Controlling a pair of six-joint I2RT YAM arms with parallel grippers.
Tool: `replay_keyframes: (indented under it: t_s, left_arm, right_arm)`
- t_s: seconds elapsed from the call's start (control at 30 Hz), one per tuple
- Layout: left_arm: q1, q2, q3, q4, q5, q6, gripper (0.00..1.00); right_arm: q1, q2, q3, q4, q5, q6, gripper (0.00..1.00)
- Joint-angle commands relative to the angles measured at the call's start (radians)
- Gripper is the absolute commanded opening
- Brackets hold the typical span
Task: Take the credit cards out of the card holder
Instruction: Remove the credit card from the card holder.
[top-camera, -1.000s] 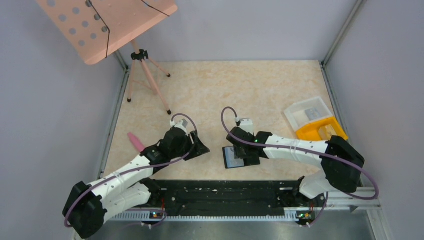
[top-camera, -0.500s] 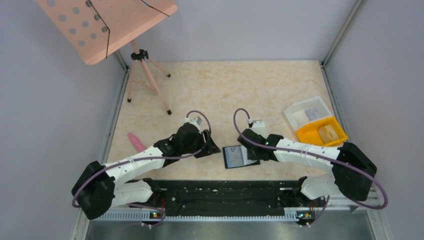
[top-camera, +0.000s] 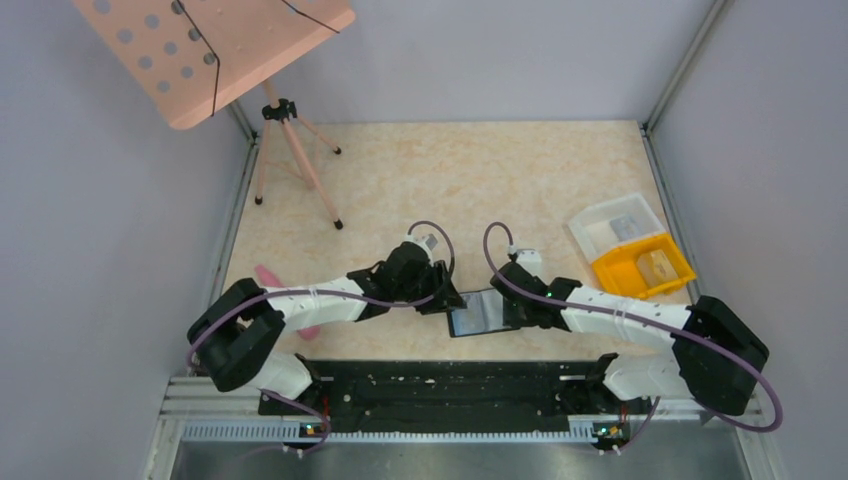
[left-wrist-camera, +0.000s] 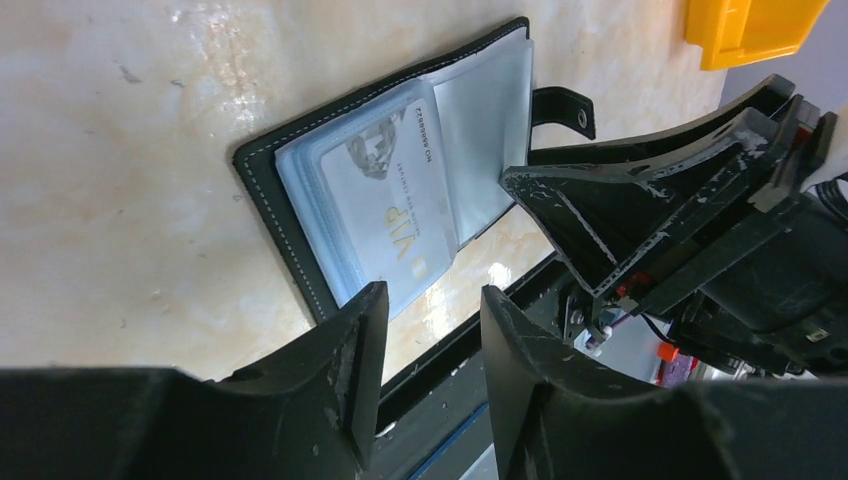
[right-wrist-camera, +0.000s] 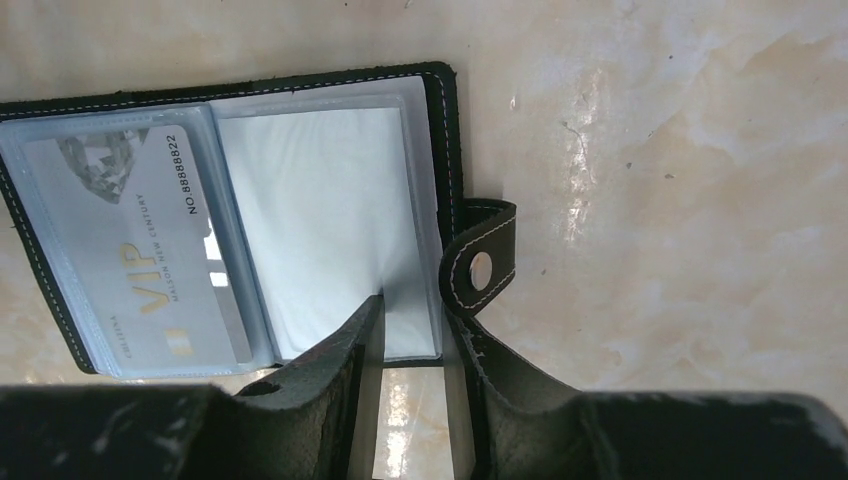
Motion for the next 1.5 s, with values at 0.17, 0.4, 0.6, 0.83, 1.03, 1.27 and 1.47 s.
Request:
replay_keyframes:
  t_s: [0.17, 0.4, 0.6, 0.83, 1.03, 1.27, 1.47]
  left_arm:
    - [-0.051, 0.091, 0.045, 0.119, 0.026, -0.015, 0.44]
    - [-0.078, 0.177, 0.105, 0.164, 0.069, -0.021, 0.4]
    - [-0.085, 0.245, 0.118, 0.228, 0.084, -0.055, 0.39]
    - [-0.094, 0.241, 0.12, 0.215, 0.057, -0.059, 0.39]
    - [-0.094, 0.203, 0.105, 0.168, -0.003, -0.051, 0.39]
    - [-0.094, 0.078, -0.024, 0.158, -0.074, -0.075, 0.39]
    - [-0.094, -0.011, -0.063, 0.107, -0.134, -0.06, 0.39]
  right_arm:
    - [-0.01, -0.092, 0.099, -0.135, -0.037, 0.043, 0.39]
    - [-0.01, -0.12, 0.113, -0.13, -0.037, 0.047, 0.39]
    - [-0.01, -0.125, 0.136, -0.131, -0.021, 0.044, 0.31]
    - [-0.01, -0.158, 0.187, -0.095, -0.067, 0.037, 0.29]
    - [-0.009, -0.151, 0.149, 0.03, -0.146, 0.062, 0.24]
    - [-0.075, -0.102, 0.08, 0.123, -0.167, 0.047, 0.24]
    - [-0.135, -0.084, 0.005, 0.201, -0.265, 0.027, 0.24]
